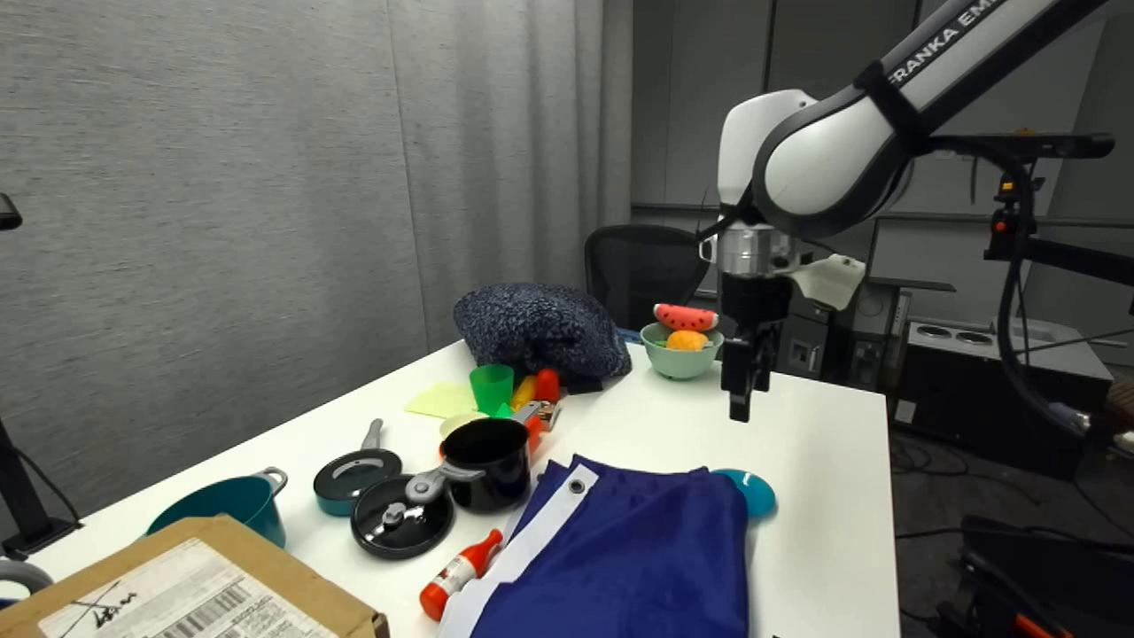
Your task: Fold the blue cloth in half
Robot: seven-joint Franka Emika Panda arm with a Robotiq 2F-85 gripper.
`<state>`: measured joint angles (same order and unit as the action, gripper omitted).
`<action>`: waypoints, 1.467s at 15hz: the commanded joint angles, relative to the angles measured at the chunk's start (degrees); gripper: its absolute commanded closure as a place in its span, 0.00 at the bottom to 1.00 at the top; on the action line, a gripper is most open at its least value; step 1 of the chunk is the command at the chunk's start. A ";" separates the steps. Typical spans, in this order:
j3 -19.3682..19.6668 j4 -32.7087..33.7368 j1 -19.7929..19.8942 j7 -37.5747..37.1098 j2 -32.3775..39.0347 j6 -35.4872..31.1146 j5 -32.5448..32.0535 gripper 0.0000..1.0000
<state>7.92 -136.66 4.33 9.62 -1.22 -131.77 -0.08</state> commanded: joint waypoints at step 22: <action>-8.67 18.81 9.07 23.96 25.76 8.32 11.41 0.97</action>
<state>0.32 -118.80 12.42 31.60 24.79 -125.79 10.59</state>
